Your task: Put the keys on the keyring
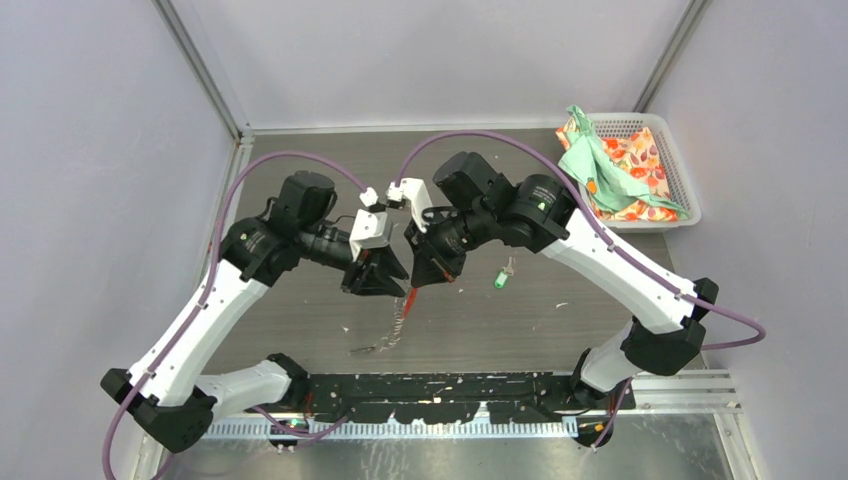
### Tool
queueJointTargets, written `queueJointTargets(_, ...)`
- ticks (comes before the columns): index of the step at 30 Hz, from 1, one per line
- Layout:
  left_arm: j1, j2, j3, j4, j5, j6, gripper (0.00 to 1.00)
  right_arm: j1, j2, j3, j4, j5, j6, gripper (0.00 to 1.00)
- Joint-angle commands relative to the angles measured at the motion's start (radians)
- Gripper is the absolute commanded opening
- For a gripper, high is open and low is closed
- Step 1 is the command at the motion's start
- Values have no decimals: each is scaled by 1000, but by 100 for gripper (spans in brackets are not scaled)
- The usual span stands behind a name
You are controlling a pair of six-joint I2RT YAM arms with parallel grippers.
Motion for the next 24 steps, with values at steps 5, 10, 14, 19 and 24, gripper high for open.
queueJointTargets(5, -11, -33, 10, 85, 21, -57, 39, 4, -9, -1, -5, -7, 7, 1)
queueJointTargets(10, -10, -51, -46, 181, -7, -104, 26, 9, -4, 5, 1, -15, 13, 1)
queueJointTargets(14, -11, -34, -33, 87, 20, -19, 20, 10, -3, 6, 6, -19, 21, 1)
queueJointTargets(19, -17, -23, -27, 28, 8, 48, 19, 11, 12, 19, 8, -28, 25, 1)
queueJointTargets(24, -34, -9, -12, -34, -39, 126, 1, 14, 37, 44, -8, -23, 32, 1)
